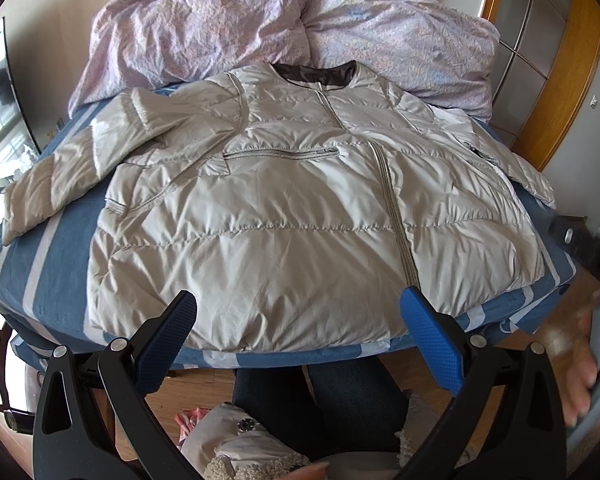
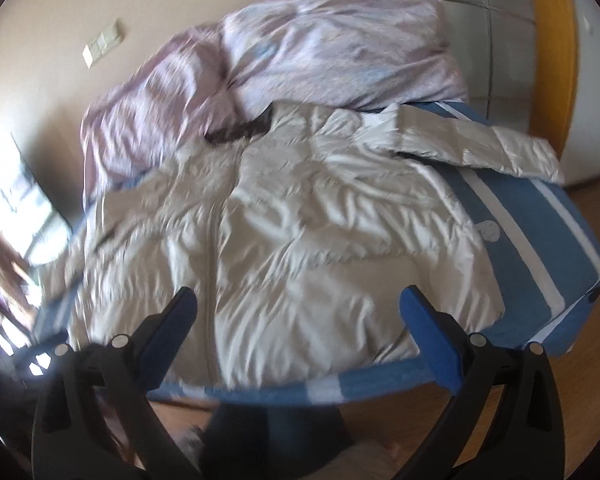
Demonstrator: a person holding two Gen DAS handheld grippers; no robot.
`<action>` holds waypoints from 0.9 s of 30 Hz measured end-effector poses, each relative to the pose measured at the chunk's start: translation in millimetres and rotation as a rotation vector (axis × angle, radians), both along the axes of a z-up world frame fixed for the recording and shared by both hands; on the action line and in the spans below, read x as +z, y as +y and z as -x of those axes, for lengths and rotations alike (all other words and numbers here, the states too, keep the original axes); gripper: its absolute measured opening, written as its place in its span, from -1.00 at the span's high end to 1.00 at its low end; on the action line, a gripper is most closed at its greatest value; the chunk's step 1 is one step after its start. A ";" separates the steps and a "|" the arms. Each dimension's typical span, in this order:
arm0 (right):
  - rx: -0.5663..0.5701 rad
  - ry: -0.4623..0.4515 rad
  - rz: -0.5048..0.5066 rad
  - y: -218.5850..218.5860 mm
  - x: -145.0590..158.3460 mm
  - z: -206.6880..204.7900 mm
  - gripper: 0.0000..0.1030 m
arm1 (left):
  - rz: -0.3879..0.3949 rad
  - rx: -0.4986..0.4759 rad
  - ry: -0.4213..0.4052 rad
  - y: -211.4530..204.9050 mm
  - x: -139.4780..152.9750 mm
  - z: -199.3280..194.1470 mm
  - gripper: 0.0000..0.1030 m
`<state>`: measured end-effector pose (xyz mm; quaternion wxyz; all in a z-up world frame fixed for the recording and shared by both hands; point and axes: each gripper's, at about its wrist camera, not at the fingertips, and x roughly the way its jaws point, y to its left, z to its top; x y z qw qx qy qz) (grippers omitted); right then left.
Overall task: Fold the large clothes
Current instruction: 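Grasp the jacket sleeve cuff with the right gripper and lift it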
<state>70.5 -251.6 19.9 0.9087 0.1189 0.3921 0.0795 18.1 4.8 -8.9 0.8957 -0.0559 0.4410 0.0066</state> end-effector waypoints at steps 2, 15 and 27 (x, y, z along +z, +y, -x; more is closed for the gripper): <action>-0.024 -0.013 -0.083 -20.6 -0.8 -15.3 -0.96 | 0.007 -0.014 0.007 0.5 -0.5 -5.5 -0.97; -0.478 0.155 -0.581 -194.9 -57.2 -129.9 -0.95 | 0.129 -0.114 0.102 8.5 -19.3 -59.8 -0.97; -0.751 0.223 -0.691 -277.4 -112.0 -184.1 -0.20 | 0.091 -0.075 -0.027 32.2 -6.5 -97.8 -0.97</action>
